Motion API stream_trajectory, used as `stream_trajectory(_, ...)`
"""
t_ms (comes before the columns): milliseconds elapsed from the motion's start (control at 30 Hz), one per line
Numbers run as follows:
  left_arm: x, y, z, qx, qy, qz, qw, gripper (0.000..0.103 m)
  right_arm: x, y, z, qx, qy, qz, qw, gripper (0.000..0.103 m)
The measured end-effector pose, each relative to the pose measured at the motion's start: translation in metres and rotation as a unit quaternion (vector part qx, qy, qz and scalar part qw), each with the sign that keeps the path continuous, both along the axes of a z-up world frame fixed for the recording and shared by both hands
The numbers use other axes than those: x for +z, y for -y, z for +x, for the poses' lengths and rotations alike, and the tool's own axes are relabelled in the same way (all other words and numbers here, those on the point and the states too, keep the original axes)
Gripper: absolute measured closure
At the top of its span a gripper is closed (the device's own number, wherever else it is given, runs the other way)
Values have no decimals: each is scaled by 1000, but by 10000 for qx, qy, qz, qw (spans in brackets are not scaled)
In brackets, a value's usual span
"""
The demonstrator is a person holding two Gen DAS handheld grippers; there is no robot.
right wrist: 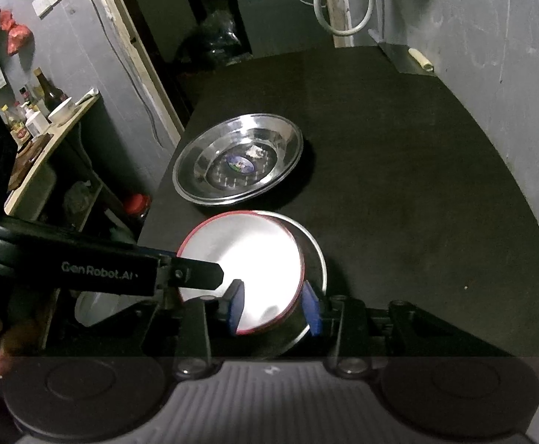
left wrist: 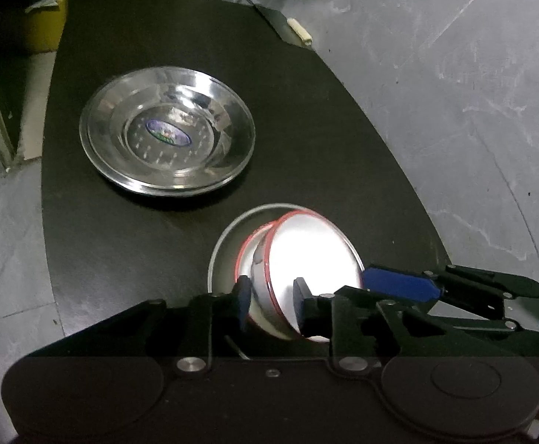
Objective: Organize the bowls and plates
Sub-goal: 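Open both grippers and pull them back from the nested bowls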
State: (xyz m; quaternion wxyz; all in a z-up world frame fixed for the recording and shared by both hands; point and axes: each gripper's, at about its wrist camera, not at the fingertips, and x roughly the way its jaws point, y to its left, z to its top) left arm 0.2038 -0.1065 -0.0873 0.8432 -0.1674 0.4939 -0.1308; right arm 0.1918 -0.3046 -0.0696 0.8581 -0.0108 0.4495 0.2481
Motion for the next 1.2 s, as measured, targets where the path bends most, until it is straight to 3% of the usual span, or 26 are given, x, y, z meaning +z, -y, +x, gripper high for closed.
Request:
stream_trajectory(33,1,-1,0,19,10,51,10000,70,1,0,0,5,13,14,10000,64)
stream_trajectory(333,8,-4,0,36,168,73,9998,65,5,10,3,-98,126,121,9998,52)
stream_trajectory(533,21,-1,-2,70,484,339,9982,45,8,16,5,-192,222,144,9995,32)
stream_trajectory(600,25,0,-3,93,603,387,9974,33,9,18,7,-220,268,160,9993,22)
stream_trajectory(800,33,1,-2,224,805,588,9948,14,12,24,12,-333,412,203,9984,6)
stream_trajectory(900,35,-1,-1,380,847,658,9935,10,13,28,17,-437,460,195,9978,0)
stream_trajectory(967,36,-3,-1,506,857,716,9925,1,13,30,20,-507,482,171,9974,0)
stream_trajectory(1200,35,-6,1,772,915,829,9893,1,5,27,26,-542,597,-329,9962,0)
